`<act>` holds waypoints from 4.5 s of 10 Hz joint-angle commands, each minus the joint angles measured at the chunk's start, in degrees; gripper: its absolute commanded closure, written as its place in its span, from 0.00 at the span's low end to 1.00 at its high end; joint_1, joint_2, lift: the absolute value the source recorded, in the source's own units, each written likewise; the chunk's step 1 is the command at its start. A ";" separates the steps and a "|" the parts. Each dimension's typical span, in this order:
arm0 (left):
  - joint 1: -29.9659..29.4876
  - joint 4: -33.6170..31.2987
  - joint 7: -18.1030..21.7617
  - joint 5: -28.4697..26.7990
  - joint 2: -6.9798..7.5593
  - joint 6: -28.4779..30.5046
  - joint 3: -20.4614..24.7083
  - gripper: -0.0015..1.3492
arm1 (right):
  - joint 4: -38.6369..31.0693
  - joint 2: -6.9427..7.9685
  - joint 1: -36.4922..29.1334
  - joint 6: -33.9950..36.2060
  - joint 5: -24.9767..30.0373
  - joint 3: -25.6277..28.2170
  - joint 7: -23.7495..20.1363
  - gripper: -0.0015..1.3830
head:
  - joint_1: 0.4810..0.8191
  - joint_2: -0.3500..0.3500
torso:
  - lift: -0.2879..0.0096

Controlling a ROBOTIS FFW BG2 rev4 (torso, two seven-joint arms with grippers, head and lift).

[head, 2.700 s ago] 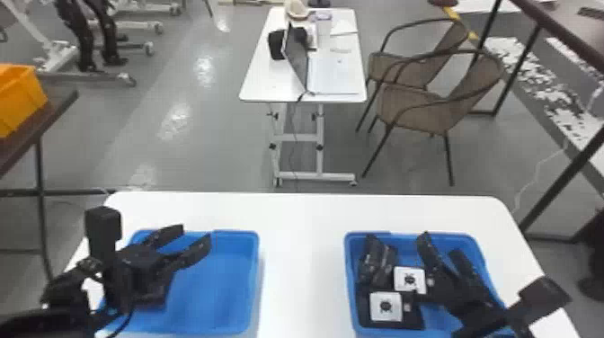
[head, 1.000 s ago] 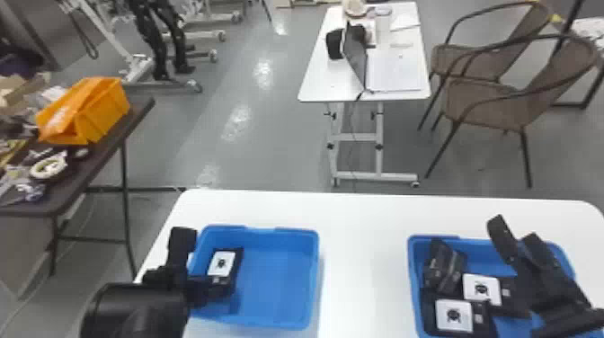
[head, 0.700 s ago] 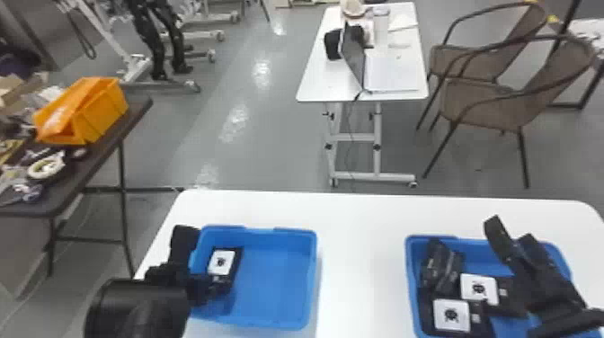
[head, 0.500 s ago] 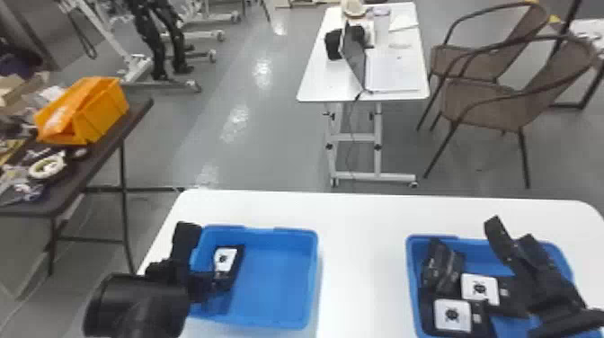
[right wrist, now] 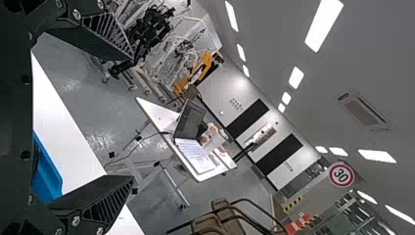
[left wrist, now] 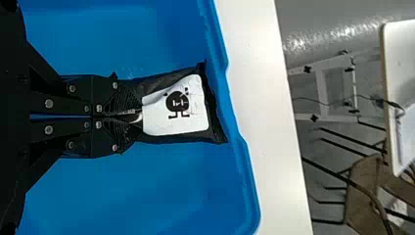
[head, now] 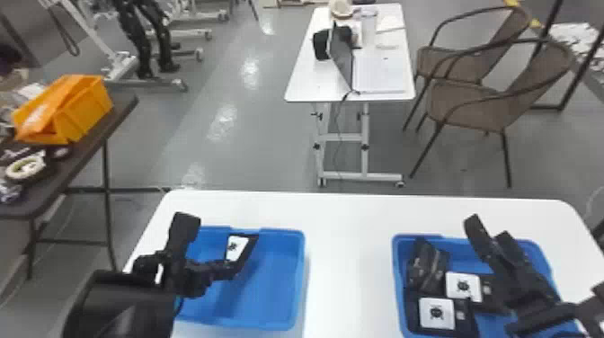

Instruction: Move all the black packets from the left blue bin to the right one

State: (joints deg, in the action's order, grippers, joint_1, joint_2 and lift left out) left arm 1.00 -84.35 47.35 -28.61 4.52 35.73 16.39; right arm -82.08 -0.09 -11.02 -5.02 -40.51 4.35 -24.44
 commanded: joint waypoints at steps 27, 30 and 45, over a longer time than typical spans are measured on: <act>15.26 3.66 5.30 18.77 -1.36 -14.29 -31.60 0.29 | 5.09 -0.26 9.79 -5.36 1.84 -6.72 1.41 0.92 | 0.63 0.22 | 0.97; 6.56 -3.54 5.82 19.03 -1.45 -12.00 -18.68 0.02 | 4.83 -0.35 6.62 -5.36 1.75 -2.06 1.76 0.92 | 0.63 0.25 | 0.97; -14.36 -20.42 -5.34 27.29 -4.67 -26.15 0.57 0.03 | -5.54 0.14 -9.64 -16.08 23.81 5.76 5.45 0.18 | 0.63 0.38 | 0.97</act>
State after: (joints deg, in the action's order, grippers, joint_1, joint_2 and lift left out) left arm -11.16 -104.48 42.36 -1.42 0.17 13.50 16.78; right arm -84.43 -0.20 -18.55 -20.43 -19.89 10.12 -19.02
